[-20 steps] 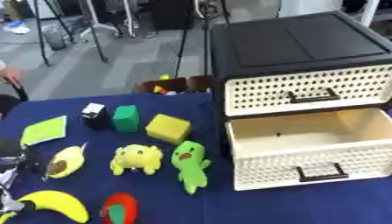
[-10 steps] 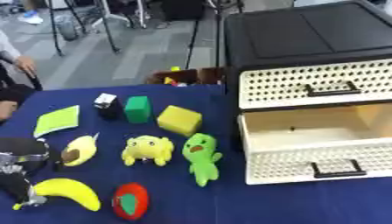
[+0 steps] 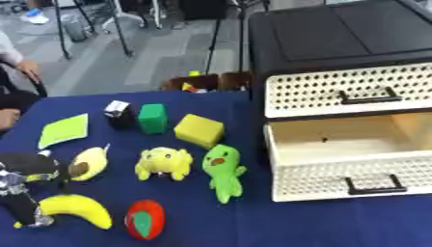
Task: Pick up objects from table and place into drawer.
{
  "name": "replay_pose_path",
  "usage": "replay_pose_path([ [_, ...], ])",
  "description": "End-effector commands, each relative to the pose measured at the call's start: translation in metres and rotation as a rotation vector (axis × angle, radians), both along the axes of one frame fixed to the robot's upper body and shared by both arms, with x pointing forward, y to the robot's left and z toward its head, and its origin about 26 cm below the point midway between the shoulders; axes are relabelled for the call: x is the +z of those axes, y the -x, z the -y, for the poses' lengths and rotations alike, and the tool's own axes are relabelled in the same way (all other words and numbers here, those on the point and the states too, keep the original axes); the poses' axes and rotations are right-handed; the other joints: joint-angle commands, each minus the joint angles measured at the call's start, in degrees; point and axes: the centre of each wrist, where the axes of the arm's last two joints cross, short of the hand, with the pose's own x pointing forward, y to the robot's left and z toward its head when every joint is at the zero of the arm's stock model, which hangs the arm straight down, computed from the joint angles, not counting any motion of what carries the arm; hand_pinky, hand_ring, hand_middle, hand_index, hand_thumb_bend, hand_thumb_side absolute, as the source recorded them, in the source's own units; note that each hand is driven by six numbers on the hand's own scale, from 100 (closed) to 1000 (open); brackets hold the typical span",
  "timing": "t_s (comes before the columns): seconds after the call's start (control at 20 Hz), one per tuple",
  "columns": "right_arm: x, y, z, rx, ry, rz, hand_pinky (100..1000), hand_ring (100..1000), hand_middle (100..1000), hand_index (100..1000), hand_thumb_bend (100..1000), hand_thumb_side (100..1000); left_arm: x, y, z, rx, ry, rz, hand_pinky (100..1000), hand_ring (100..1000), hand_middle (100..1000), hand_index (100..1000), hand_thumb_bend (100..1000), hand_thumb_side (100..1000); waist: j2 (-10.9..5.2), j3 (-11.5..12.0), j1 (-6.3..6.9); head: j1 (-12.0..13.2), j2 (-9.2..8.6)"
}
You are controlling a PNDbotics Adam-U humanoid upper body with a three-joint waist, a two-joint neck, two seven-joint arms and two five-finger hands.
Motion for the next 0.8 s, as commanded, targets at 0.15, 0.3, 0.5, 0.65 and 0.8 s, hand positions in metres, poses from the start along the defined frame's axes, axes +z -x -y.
replay_pose_path([
  [0.15, 0.009, 0.0054, 0.0006, -0.002, 0.01, 0.032, 419, 509, 509, 761, 100, 824, 0.0034, -0.001, -0.0058, 0.015, -0.015, 0.052, 457, 610, 698, 788, 352, 439, -0.71, -0.1, -0.37, 0.0, -0.97],
  [0.3, 0.008, 0.0054, 0.001, -0.007, 0.015, 0.026, 415, 506, 504, 756, 100, 826, 0.002, 0.0001, -0.0064, 0.014, -0.006, 0.06, 453, 609, 706, 826, 386, 445, -0.57, -0.2, -0.44, 0.0, -1.1],
  [0.5, 0.007, 0.0052, 0.0012, -0.006, 0.02, 0.022, 415, 506, 504, 757, 100, 828, 0.0038, 0.0018, -0.0068, 0.032, 0.0, 0.055, 466, 617, 694, 818, 396, 462, -0.44, -0.2, -0.34, 0.0, -0.84],
  [0.65, 0.007, 0.0053, 0.0015, -0.007, 0.015, 0.025, 415, 506, 502, 757, 100, 826, 0.0006, 0.0007, -0.0056, 0.049, -0.013, 0.024, 486, 633, 716, 845, 410, 473, -0.33, -0.2, -0.29, 0.1, -0.89],
  [0.8, 0.0066, 0.0053, 0.0017, -0.006, 0.013, 0.026, 416, 507, 503, 758, 100, 825, -0.0022, -0.0004, -0.0044, 0.066, -0.027, 0.013, 448, 601, 680, 813, 393, 450, -0.28, -0.3, -0.3, 0.1, -0.9],
])
